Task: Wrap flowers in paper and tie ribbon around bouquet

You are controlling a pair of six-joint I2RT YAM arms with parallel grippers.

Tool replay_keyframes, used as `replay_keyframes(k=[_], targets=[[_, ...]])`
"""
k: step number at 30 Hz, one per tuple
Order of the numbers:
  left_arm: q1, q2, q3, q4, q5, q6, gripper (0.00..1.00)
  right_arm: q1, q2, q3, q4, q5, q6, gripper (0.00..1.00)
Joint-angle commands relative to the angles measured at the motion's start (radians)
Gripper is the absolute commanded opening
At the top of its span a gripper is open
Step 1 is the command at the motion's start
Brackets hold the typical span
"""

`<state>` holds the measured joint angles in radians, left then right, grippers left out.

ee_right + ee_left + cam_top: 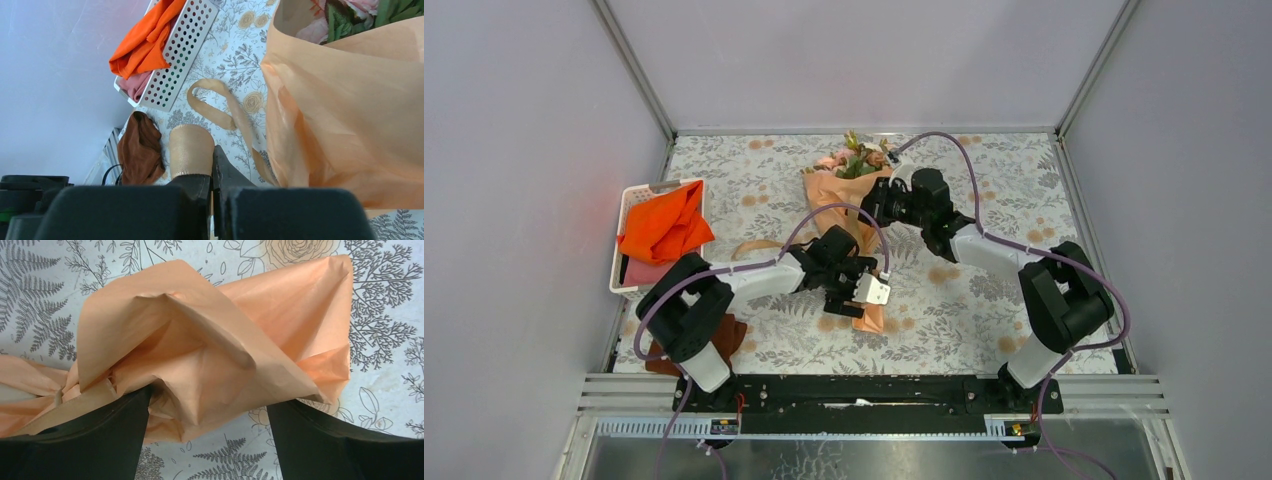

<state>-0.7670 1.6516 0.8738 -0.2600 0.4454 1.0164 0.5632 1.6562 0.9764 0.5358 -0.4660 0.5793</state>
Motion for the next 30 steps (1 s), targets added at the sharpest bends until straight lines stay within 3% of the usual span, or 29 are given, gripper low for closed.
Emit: replay_keyframes(k=[1, 11, 18, 22, 26, 28, 30], targets=[[-0.01, 0.057, 0.0, -0.033, -0.064, 0.061, 0.88, 0.017, -0.082, 0.095, 0.031, -0.04, 0.026, 0.0], [-0.015, 0.035, -0.017, -0.117, -0.097, 0.078, 0.89, 0.018, -0.142, 0.166, -0.088, -0.035, -0.022, 0.0], [0.003, -0.202, 0.047, -0.418, 0.025, 0.077, 0.99, 0.015, -0.115, 0.091, -0.147, 0.019, -0.08, 0.0], [0.167, -0.312, 0.048, -0.52, 0.09, 0.203, 0.99, 0.017, -0.122, 0.094, -0.15, -0.002, -0.074, 0.0], [0.381, -0.273, 0.098, -0.576, 0.118, 0.282, 0.99, 0.015, -0.147, 0.105, -0.185, -0.005, -0.088, 0.0], [0.43, -0.229, 0.096, -0.481, 0.067, 0.221, 0.99, 0.017, -0.152, 0.105, -0.188, -0.014, -0.084, 0.0], [0.438, -0.176, 0.063, -0.269, -0.038, 0.124, 0.99, 0.02, -0.153, 0.107, -0.19, -0.021, -0.082, 0.0]])
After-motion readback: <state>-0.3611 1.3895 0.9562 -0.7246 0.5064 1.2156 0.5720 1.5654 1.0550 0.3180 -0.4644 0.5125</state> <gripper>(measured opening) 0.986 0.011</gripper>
